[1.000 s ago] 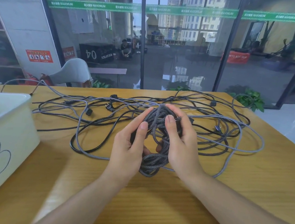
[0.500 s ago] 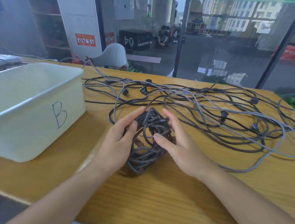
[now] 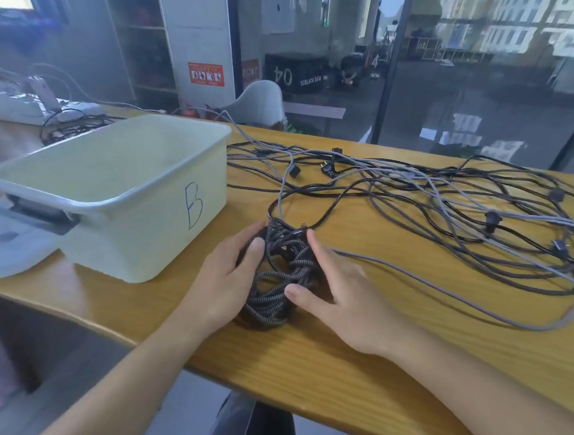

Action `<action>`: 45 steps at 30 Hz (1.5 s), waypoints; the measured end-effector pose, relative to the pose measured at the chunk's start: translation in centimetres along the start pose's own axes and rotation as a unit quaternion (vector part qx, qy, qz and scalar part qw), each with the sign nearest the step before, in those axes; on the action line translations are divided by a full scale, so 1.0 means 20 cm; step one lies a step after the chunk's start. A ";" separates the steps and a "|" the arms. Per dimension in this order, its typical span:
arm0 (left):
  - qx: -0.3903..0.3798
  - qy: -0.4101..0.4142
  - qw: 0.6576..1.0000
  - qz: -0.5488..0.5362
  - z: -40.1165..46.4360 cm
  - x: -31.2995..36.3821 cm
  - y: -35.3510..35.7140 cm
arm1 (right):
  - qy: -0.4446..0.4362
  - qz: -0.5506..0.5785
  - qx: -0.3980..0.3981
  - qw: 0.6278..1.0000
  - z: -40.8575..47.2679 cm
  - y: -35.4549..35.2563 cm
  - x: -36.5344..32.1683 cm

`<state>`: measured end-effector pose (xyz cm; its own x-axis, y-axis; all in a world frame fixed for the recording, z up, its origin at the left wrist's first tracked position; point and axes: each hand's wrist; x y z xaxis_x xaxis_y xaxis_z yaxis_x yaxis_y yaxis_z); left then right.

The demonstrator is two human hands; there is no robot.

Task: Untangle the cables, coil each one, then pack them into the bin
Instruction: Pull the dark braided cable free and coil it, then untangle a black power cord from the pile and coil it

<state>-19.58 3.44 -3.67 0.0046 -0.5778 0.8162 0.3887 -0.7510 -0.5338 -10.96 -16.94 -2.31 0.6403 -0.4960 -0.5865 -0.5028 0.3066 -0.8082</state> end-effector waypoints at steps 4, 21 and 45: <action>-0.022 0.034 0.995 0.089 -0.04 -0.04 -0.07 | 0.012 -0.001 -0.008 1.000 0.09 0.03 -0.05; 0.001 0.042 0.956 0.292 0.09 -0.24 -0.20 | -0.009 -0.041 0.009 0.999 0.49 0.14 -0.11; 0.043 0.106 0.946 0.303 0.17 0.00 -0.09 | 0.007 -0.177 0.172 0.969 0.37 -0.16 0.23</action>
<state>-17.05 5.82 -1.99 0.0687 -0.9517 0.2992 0.4477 -0.2385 -0.8618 -2.23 -14.17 -2.85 0.7285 -0.6294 -0.2703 -0.0288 0.3661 -0.9301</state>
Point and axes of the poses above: each hand's wrist, its own z-axis towards the middle knuckle, its own y-axis out of the palm, x = y × z, and after that the axes turned 5 degrees about -x, right-handed
